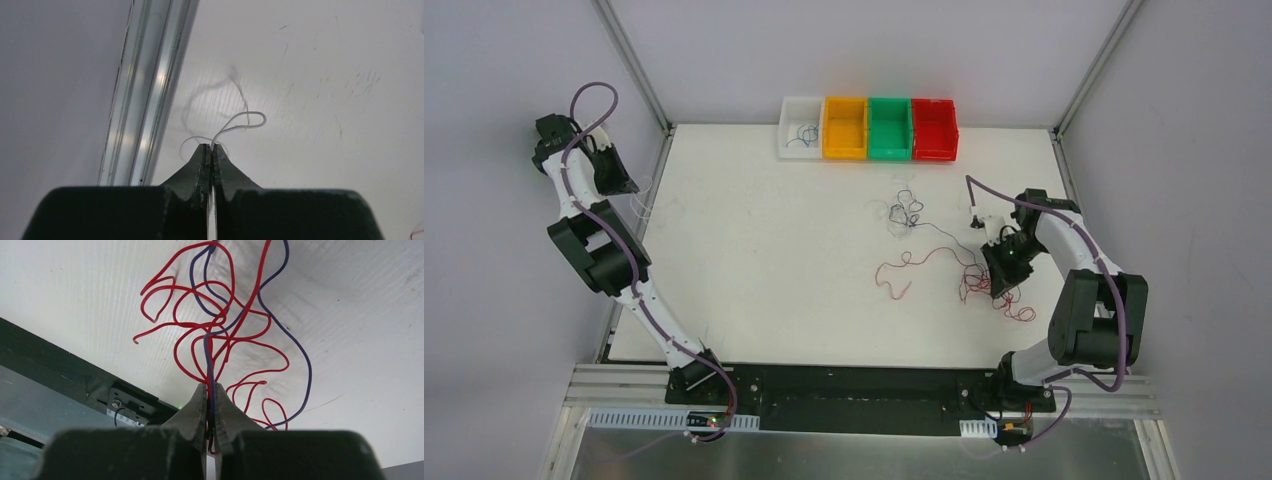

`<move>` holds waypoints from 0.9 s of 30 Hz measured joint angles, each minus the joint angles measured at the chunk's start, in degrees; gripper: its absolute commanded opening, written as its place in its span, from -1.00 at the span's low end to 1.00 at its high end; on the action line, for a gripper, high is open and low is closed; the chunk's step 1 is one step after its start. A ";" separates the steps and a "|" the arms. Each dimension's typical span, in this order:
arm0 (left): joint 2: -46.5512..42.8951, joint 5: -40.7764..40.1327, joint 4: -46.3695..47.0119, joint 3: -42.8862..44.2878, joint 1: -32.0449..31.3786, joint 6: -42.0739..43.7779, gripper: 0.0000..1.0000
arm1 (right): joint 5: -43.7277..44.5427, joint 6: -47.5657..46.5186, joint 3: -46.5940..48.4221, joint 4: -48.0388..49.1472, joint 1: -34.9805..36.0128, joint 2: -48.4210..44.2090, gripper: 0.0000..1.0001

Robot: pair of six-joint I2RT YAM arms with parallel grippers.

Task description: Untangle the cables

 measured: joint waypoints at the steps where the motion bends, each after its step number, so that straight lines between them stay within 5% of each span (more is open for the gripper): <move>1: 0.09 -0.74 -0.02 0.31 0.00 0.02 -1.00 | -0.02 0.00 0.02 -0.07 0.00 0.00 -1.00; 5: 0.11 -0.02 -0.04 0.68 -0.28 0.00 -1.00 | -1.25 0.59 1.09 -0.66 0.07 0.31 -1.00; 11: -1.88 11.80 -0.17 -1.81 -3.52 -3.45 -1.00 | -6.62 6.71 8.22 -0.31 6.40 2.43 -1.00; 15: -5.99 19.32 -0.13 -2.29 -12.41 -7.15 -1.00 | -12.11 12.44 13.53 1.77 14.62 2.25 0.04; 18: -10.25 24.68 -0.13 -1.70 -20.90 -10.03 -1.00 | -15.28 15.15 15.82 3.54 17.70 1.36 0.45; 22: -14.01 31.34 -0.11 1.40 -29.79 -14.10 -1.00 | -17.49 18.47 20.68 4.66 17.86 0.96 0.66; 27: -14.97 36.06 0.31 4.76 -38.18 -18.25 -1.00 | -19.56 22.47 28.52 8.76 18.75 0.96 0.69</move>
